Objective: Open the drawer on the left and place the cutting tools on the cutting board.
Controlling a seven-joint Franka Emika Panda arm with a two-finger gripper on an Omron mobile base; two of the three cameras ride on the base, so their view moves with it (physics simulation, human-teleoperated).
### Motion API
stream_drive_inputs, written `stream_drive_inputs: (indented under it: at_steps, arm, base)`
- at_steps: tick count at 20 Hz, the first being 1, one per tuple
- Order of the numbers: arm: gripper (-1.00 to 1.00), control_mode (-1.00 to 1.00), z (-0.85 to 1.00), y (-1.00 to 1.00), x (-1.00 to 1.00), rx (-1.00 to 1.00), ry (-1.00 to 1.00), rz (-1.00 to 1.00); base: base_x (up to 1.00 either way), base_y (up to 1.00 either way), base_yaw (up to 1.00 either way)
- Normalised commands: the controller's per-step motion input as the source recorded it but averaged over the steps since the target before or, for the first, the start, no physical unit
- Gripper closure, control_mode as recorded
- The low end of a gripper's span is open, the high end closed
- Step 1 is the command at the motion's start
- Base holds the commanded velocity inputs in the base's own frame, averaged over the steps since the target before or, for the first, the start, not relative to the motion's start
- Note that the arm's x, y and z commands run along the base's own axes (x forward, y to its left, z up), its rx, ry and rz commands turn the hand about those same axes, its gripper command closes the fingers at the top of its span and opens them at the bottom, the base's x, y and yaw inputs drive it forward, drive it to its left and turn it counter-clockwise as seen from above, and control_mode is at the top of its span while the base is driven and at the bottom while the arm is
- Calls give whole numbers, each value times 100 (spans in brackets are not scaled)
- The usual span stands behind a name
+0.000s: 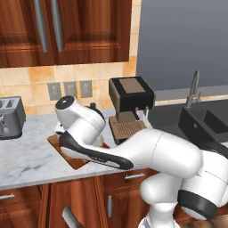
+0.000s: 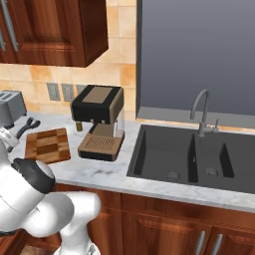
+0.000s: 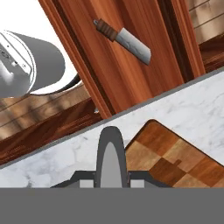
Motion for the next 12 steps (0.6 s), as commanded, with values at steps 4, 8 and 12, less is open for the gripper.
stream_drive_inputs:
  at_steps: [4,8,12]
  arm:
    - [100,-100,-9,-13,48,0,0,2]
    - [100,-100,-18,-24,59,4,0,10]
    - [100,-100,-17,-16,61,19,0,6]
  base:
    - [0,0,0]
    - [0,0,0]
    - [0,0,0]
